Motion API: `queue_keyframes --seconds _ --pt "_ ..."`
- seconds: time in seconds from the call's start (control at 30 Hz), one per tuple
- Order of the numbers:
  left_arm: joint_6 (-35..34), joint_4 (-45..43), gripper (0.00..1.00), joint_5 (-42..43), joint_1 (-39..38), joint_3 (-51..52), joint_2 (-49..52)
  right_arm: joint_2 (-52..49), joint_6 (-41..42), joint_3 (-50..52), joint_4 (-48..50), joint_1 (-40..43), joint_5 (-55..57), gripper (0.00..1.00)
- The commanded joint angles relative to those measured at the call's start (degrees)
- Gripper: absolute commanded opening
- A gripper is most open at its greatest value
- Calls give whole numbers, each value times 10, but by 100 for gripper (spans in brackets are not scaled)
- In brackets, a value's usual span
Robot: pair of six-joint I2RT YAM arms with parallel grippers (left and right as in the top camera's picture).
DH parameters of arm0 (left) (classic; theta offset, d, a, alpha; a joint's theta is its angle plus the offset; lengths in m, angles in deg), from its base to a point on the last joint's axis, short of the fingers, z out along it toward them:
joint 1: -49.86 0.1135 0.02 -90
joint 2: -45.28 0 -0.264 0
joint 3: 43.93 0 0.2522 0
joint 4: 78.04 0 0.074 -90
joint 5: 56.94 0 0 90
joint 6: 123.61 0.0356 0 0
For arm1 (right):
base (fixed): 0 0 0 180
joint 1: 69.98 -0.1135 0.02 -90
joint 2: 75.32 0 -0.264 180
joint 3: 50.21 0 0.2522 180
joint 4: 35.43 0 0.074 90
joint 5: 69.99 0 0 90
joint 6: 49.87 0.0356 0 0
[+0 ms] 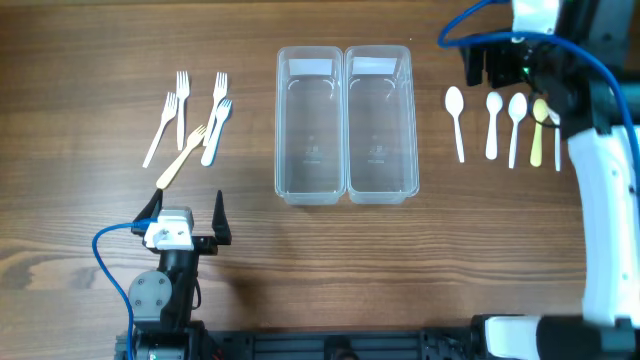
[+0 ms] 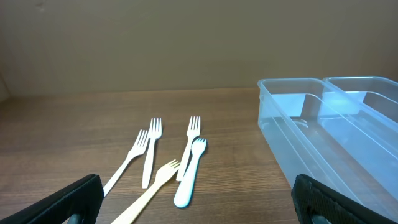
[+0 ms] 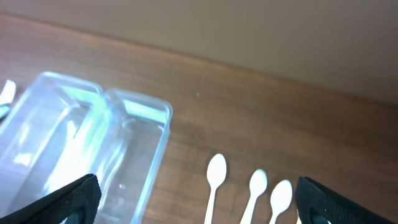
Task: Pack container
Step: 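Move the right gripper over the leftmost white spoon and grasp it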
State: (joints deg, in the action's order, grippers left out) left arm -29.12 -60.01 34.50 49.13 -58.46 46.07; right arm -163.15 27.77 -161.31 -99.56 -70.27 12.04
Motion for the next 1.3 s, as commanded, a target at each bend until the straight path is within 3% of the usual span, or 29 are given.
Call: queue_keyframes --seconds 0.0,0.4,0.5,0.67,0.7,0.77,0.8,0.97,1.27 --pt "13 0 100 7 4 4 -4 -15 -18 -17 0 3 -11 100" --pt "13 0 100 7 4 4 -4 -21 14 -16 47 3 16 100" --pt "13 0 100 7 4 4 -4 -45 80 -16 46 3 77 100" --pt "13 0 100 7 4 4 -4 -118 79 -16 21 6 99 99" --pt "13 0 100 7 4 4 -4 -129 80 -16 17 6 97 97" --pt "13 0 100 7 4 4 -4 -154 79 -16 12 6 97 71" --pt "13 0 100 7 4 4 -4 -166 79 -16 11 6 97 65" --pt "13 0 100 7 4 4 -4 -209 78 -16 -7 7 97 58" --pt "13 0 100 7 4 4 -4 -262 76 -16 -8 8 95 59"
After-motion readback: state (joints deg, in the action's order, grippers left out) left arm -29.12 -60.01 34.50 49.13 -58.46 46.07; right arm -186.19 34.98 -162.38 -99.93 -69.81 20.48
